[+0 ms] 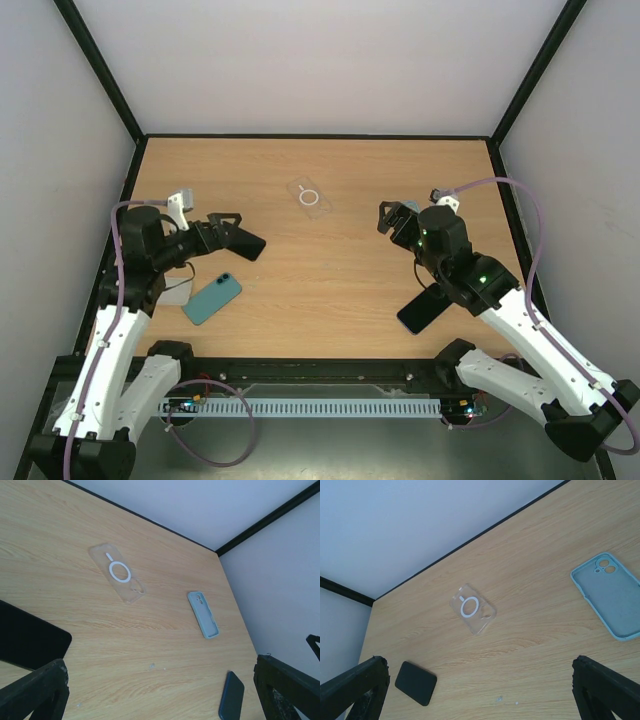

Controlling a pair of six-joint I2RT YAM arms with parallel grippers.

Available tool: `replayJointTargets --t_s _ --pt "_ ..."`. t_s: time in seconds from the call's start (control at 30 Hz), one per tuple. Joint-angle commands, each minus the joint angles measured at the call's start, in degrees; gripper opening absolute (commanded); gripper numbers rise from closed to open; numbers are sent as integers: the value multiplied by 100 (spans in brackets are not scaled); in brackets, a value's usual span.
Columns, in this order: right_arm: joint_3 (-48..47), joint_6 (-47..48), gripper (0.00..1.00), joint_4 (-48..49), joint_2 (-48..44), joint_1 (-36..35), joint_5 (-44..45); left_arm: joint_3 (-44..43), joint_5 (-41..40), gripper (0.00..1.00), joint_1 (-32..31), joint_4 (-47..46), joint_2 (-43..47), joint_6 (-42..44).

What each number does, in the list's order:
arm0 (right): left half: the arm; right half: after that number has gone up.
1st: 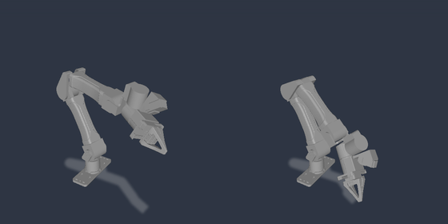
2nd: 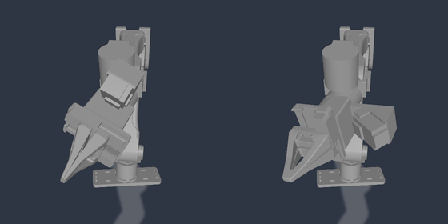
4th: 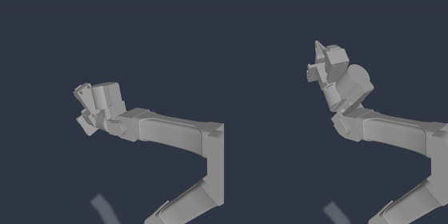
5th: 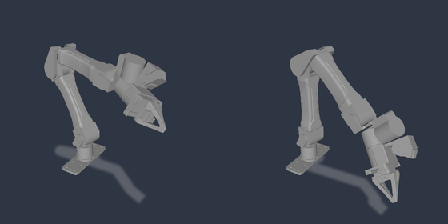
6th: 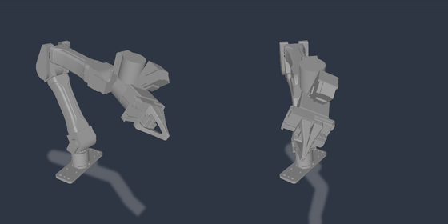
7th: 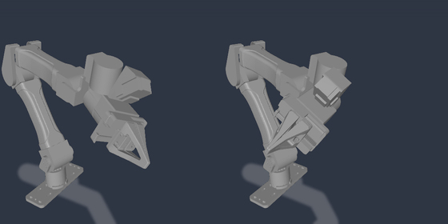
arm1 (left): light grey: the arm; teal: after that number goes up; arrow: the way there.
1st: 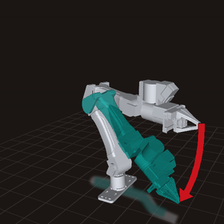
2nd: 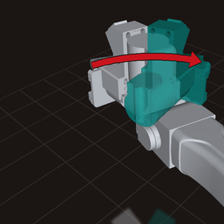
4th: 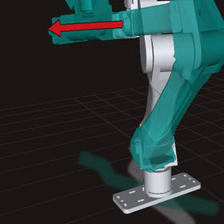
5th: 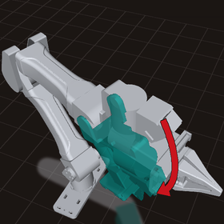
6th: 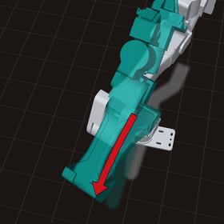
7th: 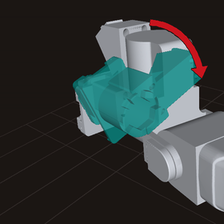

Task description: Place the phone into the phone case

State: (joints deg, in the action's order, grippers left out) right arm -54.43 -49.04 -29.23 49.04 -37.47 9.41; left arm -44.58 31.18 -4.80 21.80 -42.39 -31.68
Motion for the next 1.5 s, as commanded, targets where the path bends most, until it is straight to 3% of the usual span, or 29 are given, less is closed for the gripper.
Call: replayJointTargets --t_s 0.0,0.2,0.53,0.8,1.1,1.33,1.47 --pt "133 -146 97 93 -124 21 65 -178 -324 100 41 101 -77 -78" --pt "507 -790 98 -124 -69 21 367 72 -475 100 40 -52 -213 -68" --pt "827 -1867 98 -1174 919 146 1044 455 -1235 100 49 -166 -827 -114" --pt "1418 -2168 99 -1472 1451 1237 607 600 -1446 100 56 -156 -1223 -206" --pt "1692 395 80 1087 1968 1513 421 644 -1243 100 62 -183 -1227 -169" --pt "994 1588 45 1594 3248 1538 444 668 -1196 100 58 -211 -1132 -169" --pt "512 2090 40 1700 4048 1557 251 672 -1145 100 58 -247 -1162 -149"
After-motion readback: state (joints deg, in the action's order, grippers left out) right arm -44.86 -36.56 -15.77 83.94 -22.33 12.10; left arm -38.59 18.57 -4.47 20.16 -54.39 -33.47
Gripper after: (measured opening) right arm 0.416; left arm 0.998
